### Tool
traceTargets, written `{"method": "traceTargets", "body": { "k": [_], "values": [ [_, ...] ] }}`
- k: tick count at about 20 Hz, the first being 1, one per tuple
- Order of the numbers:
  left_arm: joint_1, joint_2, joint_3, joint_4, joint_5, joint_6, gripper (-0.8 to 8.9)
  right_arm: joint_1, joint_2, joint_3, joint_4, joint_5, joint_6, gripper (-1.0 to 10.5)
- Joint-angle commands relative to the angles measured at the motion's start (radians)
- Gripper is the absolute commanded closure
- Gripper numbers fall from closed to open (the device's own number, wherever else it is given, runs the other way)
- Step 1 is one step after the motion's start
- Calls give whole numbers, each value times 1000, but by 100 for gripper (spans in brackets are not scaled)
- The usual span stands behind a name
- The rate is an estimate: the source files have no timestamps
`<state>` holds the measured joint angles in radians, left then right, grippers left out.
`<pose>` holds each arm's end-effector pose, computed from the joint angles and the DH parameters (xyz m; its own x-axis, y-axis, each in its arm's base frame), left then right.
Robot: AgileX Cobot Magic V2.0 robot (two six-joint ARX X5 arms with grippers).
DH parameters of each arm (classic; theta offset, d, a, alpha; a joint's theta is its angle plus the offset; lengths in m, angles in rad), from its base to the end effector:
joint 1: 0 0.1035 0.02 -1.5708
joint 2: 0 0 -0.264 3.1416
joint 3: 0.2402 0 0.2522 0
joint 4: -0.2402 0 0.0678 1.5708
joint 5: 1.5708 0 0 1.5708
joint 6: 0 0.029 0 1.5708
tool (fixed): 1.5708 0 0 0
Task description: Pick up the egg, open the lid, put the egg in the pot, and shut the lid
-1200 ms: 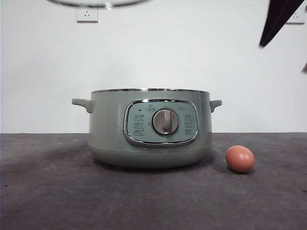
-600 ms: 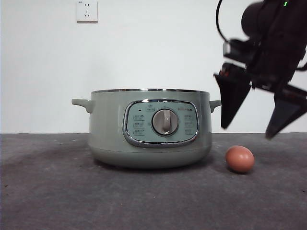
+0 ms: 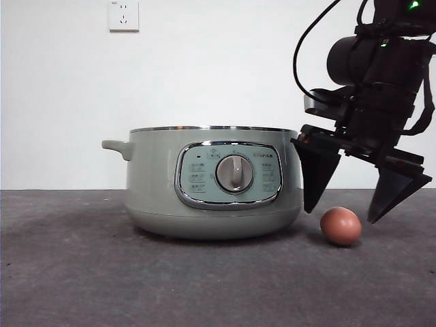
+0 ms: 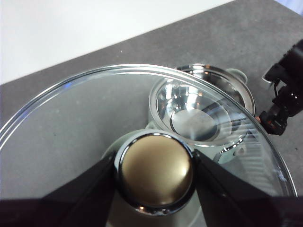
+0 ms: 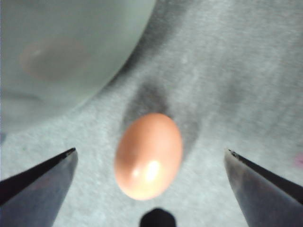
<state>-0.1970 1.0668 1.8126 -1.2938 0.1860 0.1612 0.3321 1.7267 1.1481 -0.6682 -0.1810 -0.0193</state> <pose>0.1107 -0.0276 0.4948 0.7864 -0.3455 -0.5120 0.4247 0.9044 0.0419 0.3098 0.1124 0.1893 0.2374 0.2723 -0.9325 -0.3921 0.9051 0.1645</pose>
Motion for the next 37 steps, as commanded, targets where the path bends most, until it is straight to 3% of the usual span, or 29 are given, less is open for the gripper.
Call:
{"method": "traceTargets", "body": {
  "k": [1,3,10,18,24,31,37],
  "values": [
    [-1,-55,-41,68,4,-15,822,14,13,-2,17,21,35,453],
    [-1,-72,-51,67,4,-16,822,22,14,-2,18,38,42,538],
    [-1,-93,-51,68,4,-10,822,24,45,-3,8,51,71,615],
    [-1,-92,-51,69,4,0,822,29,45,-3,10,50,70,962],
    [-1,-92,-51,69,4,1,822,29,-18,-3,-50,47,60,963],
    [-1,-69,-51,72,6,5,822,35,-337,6,-128,31,61,963],
    [-1,-69,-51,72,51,8,822,132,-370,187,-67,31,58,963]
  ]
}}
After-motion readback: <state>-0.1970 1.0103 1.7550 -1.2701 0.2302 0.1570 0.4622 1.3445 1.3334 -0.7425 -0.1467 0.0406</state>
